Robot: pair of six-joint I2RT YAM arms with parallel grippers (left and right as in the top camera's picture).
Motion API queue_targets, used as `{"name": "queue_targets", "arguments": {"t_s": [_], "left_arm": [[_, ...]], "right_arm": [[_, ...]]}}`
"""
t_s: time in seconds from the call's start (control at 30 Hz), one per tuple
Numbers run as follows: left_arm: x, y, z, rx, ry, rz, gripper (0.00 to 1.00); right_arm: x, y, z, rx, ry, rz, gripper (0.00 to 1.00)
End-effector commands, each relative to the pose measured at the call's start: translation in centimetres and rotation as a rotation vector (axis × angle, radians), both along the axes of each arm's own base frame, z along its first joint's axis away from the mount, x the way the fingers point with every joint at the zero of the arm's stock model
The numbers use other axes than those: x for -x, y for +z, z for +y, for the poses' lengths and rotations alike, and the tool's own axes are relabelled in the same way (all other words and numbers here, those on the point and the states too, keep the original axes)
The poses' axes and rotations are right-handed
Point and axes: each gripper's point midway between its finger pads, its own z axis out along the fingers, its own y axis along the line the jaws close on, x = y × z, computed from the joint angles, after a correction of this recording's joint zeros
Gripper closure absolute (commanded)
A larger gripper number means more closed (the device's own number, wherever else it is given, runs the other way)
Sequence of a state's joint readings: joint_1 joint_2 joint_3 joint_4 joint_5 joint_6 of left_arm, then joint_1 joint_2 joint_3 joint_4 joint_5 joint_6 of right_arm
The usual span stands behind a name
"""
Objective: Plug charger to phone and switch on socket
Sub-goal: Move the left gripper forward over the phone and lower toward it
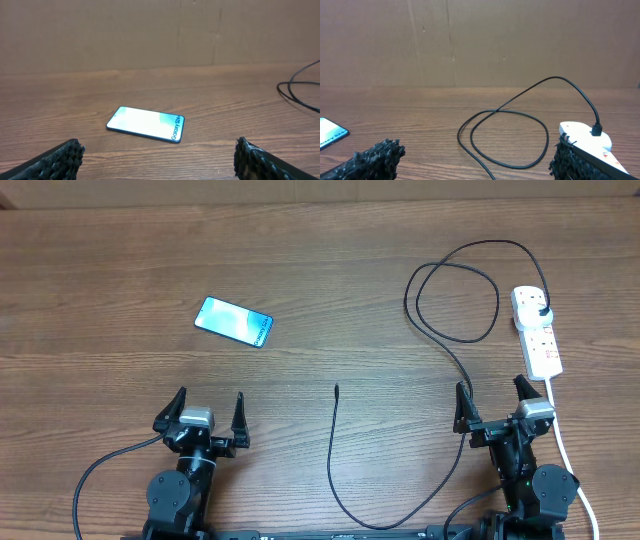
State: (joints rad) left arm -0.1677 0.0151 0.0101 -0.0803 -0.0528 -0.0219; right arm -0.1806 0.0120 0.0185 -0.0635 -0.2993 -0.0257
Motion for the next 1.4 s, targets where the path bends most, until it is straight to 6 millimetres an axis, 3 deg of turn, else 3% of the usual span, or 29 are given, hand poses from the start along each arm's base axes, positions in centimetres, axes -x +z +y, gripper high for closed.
{"name": "queue_targets", "arguments": {"t_s": [0.0, 0.23, 0.43, 0.57, 0.93, 1.1, 1.37], "left_arm": [[0.3, 1.7, -0.2, -0.009, -0.016, -0.024, 0.0], [0.4, 4.3, 0.9, -0.012, 0.046, 0.006, 0.0], [-0.8, 6.3, 0.8, 0.014, 0.053, 0.065, 0.0], [-2.4, 7.7, 0.4, 0.066, 0.055, 0.123, 0.0], [-7.5, 14.8, -2.5, 0.129, -0.044, 0.216, 0.0], [-8.3, 13.5, -4.4, 0.142, -0.144, 0.277, 0.0], [-10.1, 11.8, -3.1, 0.318, 0.01, 0.386, 0.0]], "right_arm": [[0.0, -0.2, 0.0, -0.003, -0.004, -0.002, 0.0], [0.0, -0.2, 0.0, -0.003, -0.004, -0.002, 0.0], [0.0, -0.2, 0.0, -0.003, -0.004, -0.002, 0.0], [0.0, -0.2, 0.0, -0.003, -0.004, -0.002, 0.0], [0.0, -0.2, 0.0, -0.003, -0.004, -0.002, 0.0], [0.0, -0.2, 0.0, -0.003, -0.004, -0.002, 0.0], [0.0, -0.2, 0.0, -0.003, -0.004, -0.002, 0.0]]}}
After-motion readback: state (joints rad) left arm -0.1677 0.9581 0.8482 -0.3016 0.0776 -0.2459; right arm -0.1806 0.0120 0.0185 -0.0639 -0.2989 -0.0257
